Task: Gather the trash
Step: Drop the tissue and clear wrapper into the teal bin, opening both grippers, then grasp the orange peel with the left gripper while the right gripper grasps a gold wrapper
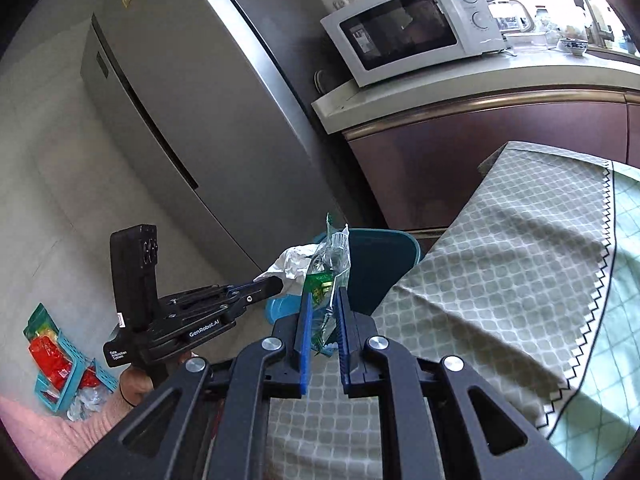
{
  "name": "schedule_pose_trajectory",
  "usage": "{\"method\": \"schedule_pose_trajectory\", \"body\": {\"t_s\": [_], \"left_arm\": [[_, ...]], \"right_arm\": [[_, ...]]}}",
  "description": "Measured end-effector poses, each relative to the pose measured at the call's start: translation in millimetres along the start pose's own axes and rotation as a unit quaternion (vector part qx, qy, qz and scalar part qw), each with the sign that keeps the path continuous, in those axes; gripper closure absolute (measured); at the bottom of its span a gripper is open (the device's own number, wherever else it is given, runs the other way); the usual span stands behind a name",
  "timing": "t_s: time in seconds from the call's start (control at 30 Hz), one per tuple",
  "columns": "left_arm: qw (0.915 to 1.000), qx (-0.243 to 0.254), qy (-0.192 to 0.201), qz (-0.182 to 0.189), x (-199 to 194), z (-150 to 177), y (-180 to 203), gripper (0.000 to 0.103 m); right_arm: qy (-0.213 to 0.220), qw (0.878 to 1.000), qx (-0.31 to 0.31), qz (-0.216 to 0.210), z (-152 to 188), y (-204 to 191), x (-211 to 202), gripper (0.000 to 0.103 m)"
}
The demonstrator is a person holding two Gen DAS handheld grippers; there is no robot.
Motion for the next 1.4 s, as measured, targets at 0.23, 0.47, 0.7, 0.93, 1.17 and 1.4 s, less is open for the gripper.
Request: {"method": "schedule_pose_trajectory", "body": {"t_s": [0.23,0.47,0.7,0.93,1.17,1.4], "left_arm": [[0.9997,-0.011,-0.019,-0.01,23.9,4.8,-11.5,0.099],[0.9991,-0.015,-0.038,-0.014,45.0,8.9,-13.0,0.097],[0.9984,-0.021,-0.049,-0.019,62.8,8.9,-13.2,0.093],[0.9989,-0.02,-0.039,-0.014,58.8,10.8,-6.2,0.09],[0.9998,0.009,-0.004,0.017,33.1,2.5,32.0,0.077],[0.9954,0.057,0.028,0.072,8.4,-6.5,96.8,0.065]], "right_arm": [[-0.045,0.999,0.019,0.009,-6.9,8.9,42.4,0.092],[-0.076,0.996,0.033,0.021,-10.6,12.1,70.0,0.089],[-0.083,0.995,0.045,0.028,-7.4,18.0,78.6,0.08],[-0.066,0.997,0.043,0.024,-3.3,22.1,58.0,0.077],[-0.019,0.999,0.017,0.031,9.0,17.0,5.0,0.073],[0.04,0.997,0.027,0.063,31.1,36.7,-70.4,0.067]]}}
Point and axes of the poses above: each gripper's, at about its wrist camera, not at the fingertips, and x roughly the way its jaws point, y to its right, z to its underside, the point moved 9 cm from there along x, roughly the way its jaws point, and after that the axes turned 10 degrees about -y, right-handed, at the moved point
